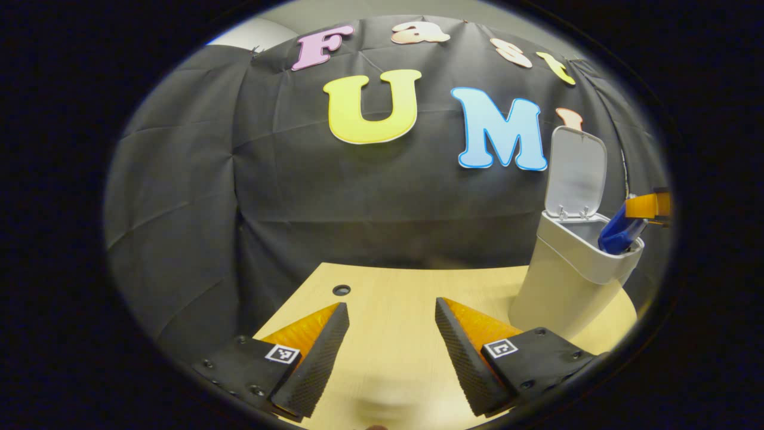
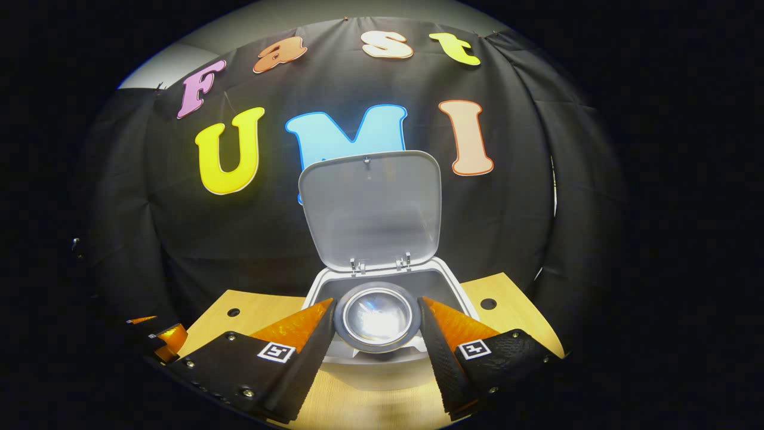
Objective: Press the lid of the desktop garbage bin to open it, pick up the crumpled paper on the desktop and throw it into the bin, then pick up the pop can on the desktop and drop it into the bin, and finally close the garbage bin lid.
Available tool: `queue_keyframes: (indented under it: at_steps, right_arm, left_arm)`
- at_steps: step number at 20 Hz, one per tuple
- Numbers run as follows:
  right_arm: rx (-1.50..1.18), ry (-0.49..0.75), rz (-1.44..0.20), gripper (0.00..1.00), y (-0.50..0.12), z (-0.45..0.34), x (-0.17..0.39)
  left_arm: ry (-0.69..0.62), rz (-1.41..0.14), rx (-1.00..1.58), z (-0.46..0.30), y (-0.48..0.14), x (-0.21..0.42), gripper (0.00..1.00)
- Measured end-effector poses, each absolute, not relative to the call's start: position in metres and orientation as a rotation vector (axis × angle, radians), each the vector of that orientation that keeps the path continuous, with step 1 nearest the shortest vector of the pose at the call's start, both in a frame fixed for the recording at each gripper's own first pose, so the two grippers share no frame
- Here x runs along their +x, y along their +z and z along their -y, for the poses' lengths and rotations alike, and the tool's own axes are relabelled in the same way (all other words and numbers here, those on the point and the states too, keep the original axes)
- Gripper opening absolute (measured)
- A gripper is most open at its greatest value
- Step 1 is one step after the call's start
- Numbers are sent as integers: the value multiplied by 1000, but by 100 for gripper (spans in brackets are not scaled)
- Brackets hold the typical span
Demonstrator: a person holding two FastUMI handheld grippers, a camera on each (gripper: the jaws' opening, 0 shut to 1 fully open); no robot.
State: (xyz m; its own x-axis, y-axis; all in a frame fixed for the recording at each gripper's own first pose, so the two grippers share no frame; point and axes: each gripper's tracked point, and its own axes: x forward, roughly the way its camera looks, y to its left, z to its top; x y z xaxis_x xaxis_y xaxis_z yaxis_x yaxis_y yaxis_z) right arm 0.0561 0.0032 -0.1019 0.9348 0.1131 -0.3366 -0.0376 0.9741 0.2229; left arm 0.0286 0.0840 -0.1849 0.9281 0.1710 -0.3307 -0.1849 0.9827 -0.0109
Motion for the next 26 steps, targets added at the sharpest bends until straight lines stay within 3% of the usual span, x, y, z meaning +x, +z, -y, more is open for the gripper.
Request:
queue_keyframes:
  at_steps: [2, 3, 26]
  right_arm:
    - [214, 73, -357, 84, -103, -2, 56]
    - [214, 72, -358, 84, -103, -2, 56]
    - [251, 66, -332, 86, -91, 7, 60]
  left_arm:
    - [182, -337, -40, -83, -185, 29, 85]
    - [180, -337, -40, -83, -186, 29, 100]
    - [173, -342, -33, -78, -190, 26, 100]
